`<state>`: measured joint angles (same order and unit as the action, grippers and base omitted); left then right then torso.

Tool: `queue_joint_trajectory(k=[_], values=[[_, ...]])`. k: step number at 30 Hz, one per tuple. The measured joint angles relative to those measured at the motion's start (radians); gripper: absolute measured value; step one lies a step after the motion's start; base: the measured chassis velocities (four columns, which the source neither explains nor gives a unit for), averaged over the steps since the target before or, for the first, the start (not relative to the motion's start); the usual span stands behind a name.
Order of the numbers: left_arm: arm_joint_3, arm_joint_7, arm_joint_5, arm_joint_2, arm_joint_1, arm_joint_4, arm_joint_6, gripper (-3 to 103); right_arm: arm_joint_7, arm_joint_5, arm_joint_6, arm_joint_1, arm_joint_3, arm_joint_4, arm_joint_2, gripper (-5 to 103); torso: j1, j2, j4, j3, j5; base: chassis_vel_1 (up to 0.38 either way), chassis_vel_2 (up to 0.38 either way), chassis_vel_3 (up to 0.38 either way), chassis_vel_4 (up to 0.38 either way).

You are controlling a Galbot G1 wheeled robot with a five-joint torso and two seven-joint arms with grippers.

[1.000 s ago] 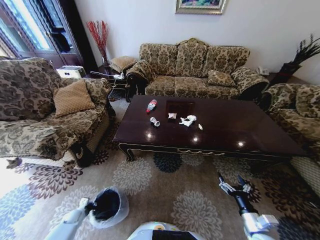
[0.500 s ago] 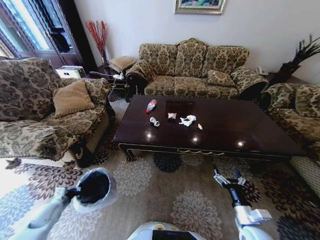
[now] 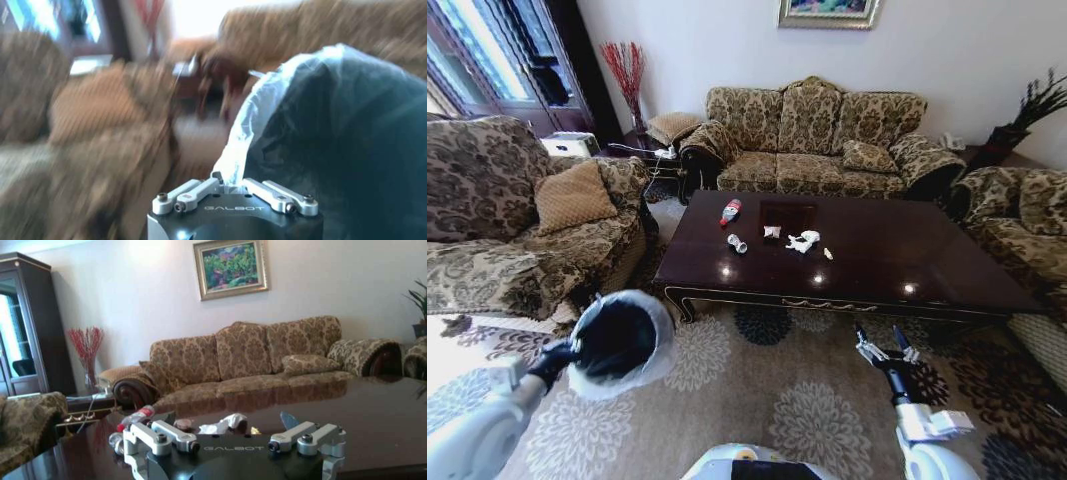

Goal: Move to the front of the table and place the trash on the table into the trash bin.

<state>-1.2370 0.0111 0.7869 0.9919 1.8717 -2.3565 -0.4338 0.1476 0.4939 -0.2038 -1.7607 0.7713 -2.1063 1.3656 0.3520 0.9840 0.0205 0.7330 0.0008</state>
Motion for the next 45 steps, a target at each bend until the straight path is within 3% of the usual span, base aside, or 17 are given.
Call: queue_joint_trajectory(k=[1,3,8,13,20,28,45], values=[[0.000,0.000,0.000,0.000,0.000,0.000,0.000,0,0.000,0.000,0.000,0.000,0.000,0.000,0.000,100,0.000,0.000,0.0000,0.000,0.0000,0.000,0.000,0.000,0.000],[-0.017,-0.012,0.061,-0.076,-0.057,-0.032,-0.021,0,0.001,-0.021,-0.014,0.013,-0.007,-0.030,0.009,100,0.000,0.000,-0.0001,0.000,-0.0004,0.000,0.000,0.000,0.000],[-0.005,-0.031,0.082,-0.151,-0.129,-0.009,-0.029,0,-0.020,-0.038,-0.034,0.020,-0.027,-0.058,0.004,100,0.000,0.000,0.0003,0.000,-0.0014,0.000,0.000,0.000,0.000],[0.082,-0.055,0.088,-0.253,-0.238,0.065,-0.021,0,-0.036,-0.090,-0.071,0.030,-0.022,-0.059,-0.002,100,0.000,0.000,0.0000,0.000,-0.0009,0.000,0.000,0.000,0.000],[0.137,-0.067,0.097,-0.320,-0.288,0.113,0.007,0,-0.026,-0.109,-0.087,0.042,-0.031,-0.037,0.026,100,0.000,0.000,0.0002,0.000,-0.0007,0.000,0.000,0.000,0.000],[0.159,-0.066,0.107,-0.328,-0.313,0.131,0.024,0,-0.004,-0.106,-0.085,0.048,-0.034,-0.034,0.029,100,0.000,0.000,0.0001,0.000,-0.0006,-0.005,0.057,0.005,-0.067],[0.166,-0.063,0.097,-0.277,-0.293,0.093,0.030,0,-0.004,-0.106,-0.080,0.041,-0.035,-0.035,0.029,100,0.000,0.000,0.0002,0.000,-0.0007,0.026,0.326,-0.027,-0.297]])
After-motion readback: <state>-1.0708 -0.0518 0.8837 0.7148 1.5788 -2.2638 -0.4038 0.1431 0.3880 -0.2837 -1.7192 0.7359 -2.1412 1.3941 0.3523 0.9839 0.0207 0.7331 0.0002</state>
